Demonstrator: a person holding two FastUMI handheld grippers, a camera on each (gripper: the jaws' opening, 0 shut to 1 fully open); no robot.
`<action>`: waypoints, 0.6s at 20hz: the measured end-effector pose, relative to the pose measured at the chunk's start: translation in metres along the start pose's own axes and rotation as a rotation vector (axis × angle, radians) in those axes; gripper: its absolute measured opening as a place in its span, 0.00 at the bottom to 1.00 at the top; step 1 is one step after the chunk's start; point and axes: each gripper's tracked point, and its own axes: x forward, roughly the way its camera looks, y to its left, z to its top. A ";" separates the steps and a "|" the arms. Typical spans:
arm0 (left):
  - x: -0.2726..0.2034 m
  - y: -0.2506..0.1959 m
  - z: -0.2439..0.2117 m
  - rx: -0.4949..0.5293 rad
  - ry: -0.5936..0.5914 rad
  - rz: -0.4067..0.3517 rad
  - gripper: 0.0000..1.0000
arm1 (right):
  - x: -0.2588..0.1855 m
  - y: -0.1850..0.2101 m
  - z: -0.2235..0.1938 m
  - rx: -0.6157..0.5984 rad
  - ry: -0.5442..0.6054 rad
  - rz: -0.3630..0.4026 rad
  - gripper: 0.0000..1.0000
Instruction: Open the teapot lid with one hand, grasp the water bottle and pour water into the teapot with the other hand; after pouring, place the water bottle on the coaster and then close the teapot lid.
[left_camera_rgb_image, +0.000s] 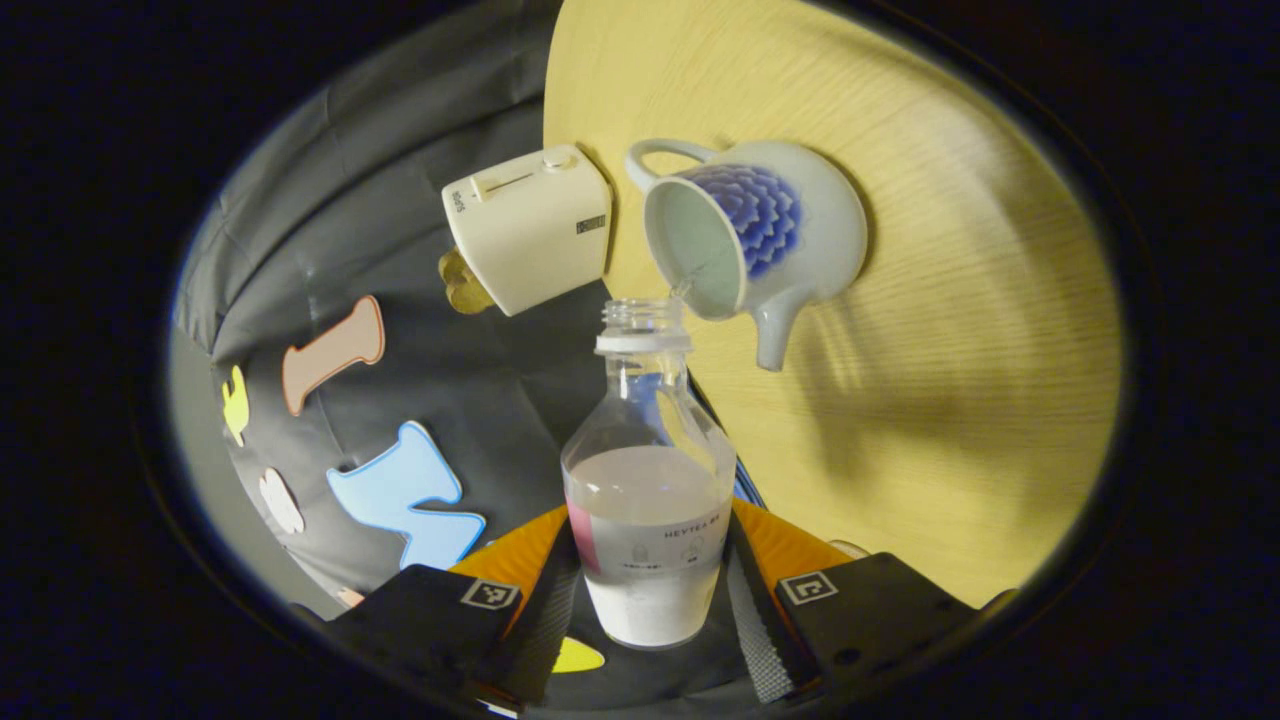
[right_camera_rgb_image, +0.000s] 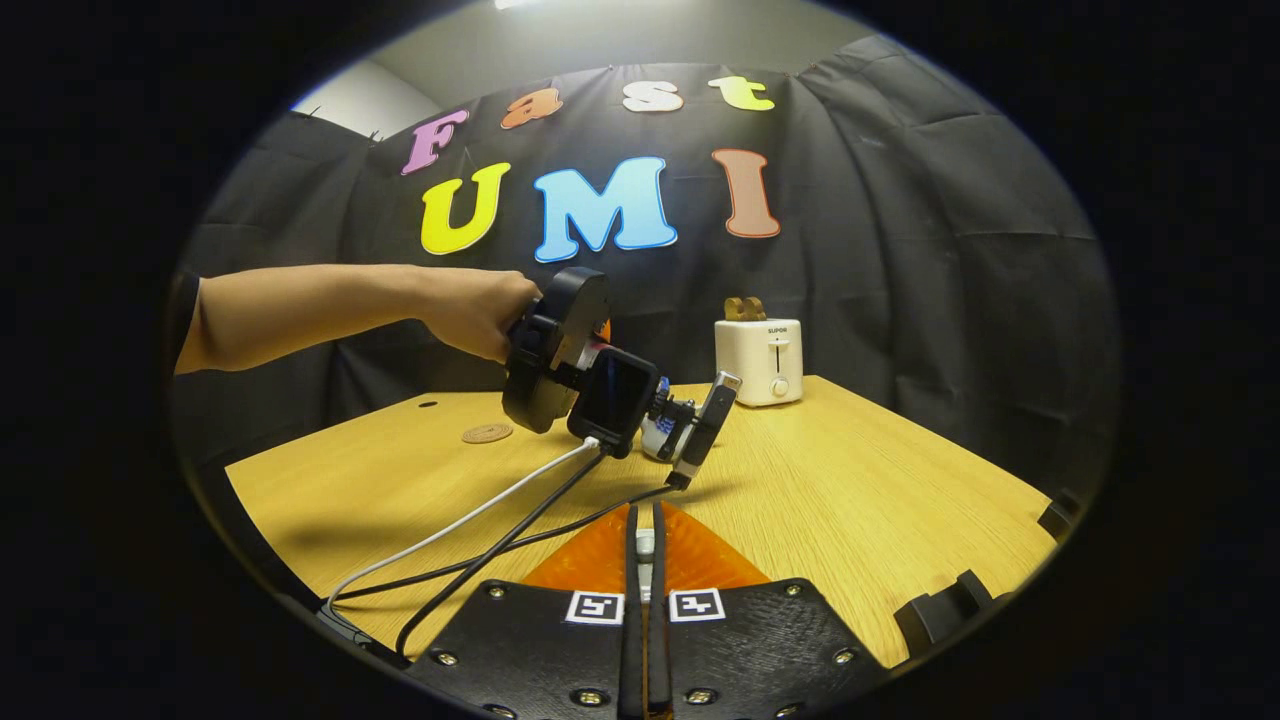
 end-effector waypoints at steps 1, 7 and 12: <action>0.000 0.000 0.000 0.010 0.002 -0.004 0.86 | 0.000 -0.001 0.000 0.000 0.001 -0.003 0.02; -0.001 -0.005 0.003 0.044 0.012 -0.021 0.86 | 0.001 -0.003 -0.003 0.010 0.008 -0.005 0.02; 0.000 0.000 0.005 0.092 0.013 -0.026 0.86 | 0.000 -0.002 -0.004 0.009 0.012 -0.003 0.02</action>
